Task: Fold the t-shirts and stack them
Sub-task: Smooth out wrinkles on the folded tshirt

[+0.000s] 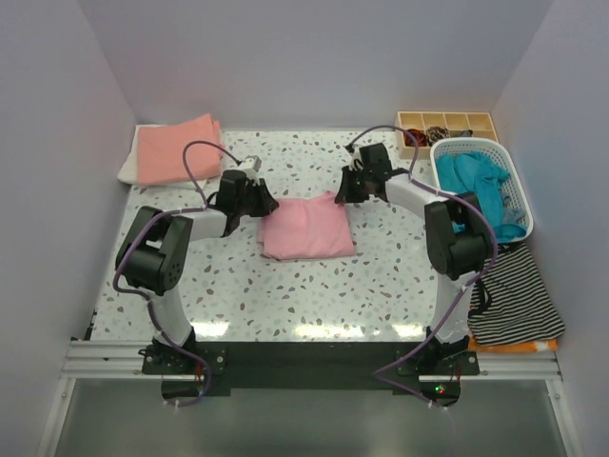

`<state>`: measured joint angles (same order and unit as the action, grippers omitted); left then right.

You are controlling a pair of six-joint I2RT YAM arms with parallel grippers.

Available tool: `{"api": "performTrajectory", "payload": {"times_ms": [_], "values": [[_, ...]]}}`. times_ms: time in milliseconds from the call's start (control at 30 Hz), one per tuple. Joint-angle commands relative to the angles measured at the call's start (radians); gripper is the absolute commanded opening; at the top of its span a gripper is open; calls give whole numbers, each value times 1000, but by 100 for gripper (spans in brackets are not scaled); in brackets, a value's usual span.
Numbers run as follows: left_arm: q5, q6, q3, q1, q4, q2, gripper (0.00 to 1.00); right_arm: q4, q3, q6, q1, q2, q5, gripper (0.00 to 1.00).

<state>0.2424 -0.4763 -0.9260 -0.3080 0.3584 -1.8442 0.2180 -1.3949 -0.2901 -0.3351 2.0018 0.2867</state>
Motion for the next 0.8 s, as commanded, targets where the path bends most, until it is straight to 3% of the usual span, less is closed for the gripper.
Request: {"api": "performTrajectory", "payload": {"times_ms": [0, 267, 567, 667, 700, 767], "values": [[0, 30, -42, 4, 31, 60, 21, -40, -19, 17, 2, -92, 14, 0], [-29, 39, -59, 30, 43, 79, 16, -84, -47, 3, 1, -61, 2, 0], [-26, 30, -82, 76, 144, -50, 12, -124, -145, 16, 10, 72, -127, 0], [-2, 28, -105, 79, 183, -104, 36, -138, -183, 8, 15, 120, -144, 0], [4, 28, -118, 81, 192, -130, 49, -143, -194, 3, 16, 132, -149, 8], [5, 28, -134, 79, 218, -147, 70, -170, -208, 6, 16, 150, -156, 13]]}}
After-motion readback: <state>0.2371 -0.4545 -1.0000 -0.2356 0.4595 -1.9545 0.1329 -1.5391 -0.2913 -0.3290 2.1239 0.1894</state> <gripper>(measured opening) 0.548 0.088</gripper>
